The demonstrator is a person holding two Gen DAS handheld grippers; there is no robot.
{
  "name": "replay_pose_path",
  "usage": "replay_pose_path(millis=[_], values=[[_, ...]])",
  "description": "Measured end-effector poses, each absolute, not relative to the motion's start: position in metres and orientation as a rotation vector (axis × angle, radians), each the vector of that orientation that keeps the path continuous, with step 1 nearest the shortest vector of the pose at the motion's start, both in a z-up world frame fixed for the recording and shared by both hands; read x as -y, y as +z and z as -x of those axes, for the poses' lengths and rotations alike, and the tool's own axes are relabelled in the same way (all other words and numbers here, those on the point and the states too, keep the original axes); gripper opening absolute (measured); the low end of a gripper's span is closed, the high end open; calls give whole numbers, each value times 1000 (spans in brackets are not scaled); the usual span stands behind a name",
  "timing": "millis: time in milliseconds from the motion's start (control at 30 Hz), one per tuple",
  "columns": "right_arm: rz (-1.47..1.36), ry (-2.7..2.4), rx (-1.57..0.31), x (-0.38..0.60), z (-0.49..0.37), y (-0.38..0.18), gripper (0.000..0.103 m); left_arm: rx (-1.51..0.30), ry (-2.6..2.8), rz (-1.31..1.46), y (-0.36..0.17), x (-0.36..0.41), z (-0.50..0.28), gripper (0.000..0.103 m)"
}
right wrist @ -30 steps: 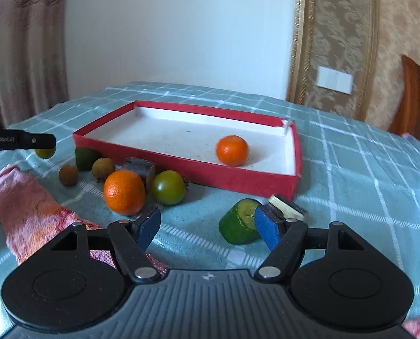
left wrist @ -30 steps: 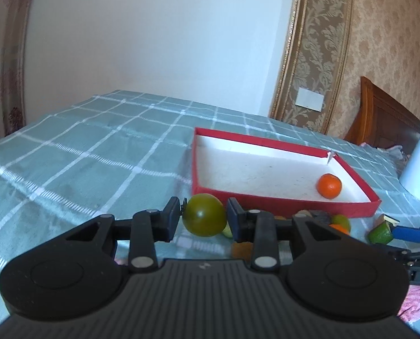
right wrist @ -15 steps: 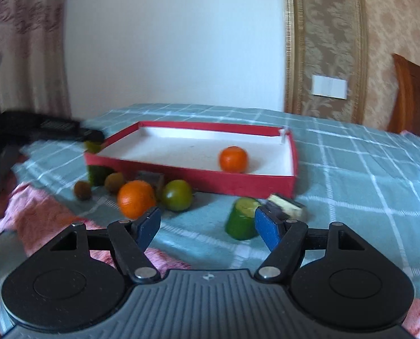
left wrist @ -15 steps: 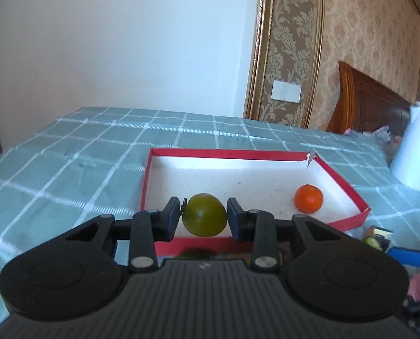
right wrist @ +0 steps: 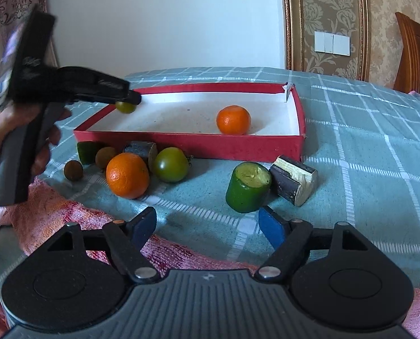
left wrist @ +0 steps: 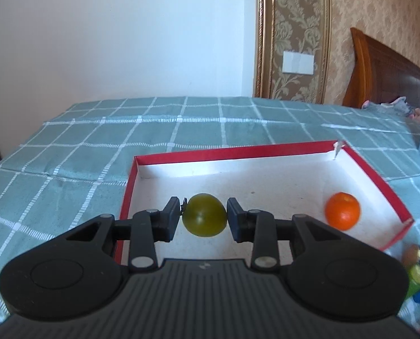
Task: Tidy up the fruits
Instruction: 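Lower the green tomato into the tray and open the left tool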
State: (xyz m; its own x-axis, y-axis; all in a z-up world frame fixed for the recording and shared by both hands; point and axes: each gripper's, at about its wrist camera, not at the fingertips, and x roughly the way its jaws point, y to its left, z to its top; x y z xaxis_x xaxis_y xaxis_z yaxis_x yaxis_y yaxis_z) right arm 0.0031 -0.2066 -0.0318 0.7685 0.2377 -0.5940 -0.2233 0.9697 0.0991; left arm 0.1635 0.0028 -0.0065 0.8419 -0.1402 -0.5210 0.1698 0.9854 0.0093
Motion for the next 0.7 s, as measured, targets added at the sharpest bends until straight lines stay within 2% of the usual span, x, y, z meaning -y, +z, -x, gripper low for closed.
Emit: replay_pose_path(millis=[467,567,633,700], values=[[8,250,-657,201,-4,-32,84,-601,-122,-63,-22,3,-197,34],[10,251,-658,202,-4,-32,84,-642,-115,-59,-28,3,-202,38],[10,251,-658,202,-4,-32,84,-652,-113,-16,-27,-2,-204,49],[11,251,-658,201,-3,-32,85,-642,-98,-18,-26,-4,-203,53]])
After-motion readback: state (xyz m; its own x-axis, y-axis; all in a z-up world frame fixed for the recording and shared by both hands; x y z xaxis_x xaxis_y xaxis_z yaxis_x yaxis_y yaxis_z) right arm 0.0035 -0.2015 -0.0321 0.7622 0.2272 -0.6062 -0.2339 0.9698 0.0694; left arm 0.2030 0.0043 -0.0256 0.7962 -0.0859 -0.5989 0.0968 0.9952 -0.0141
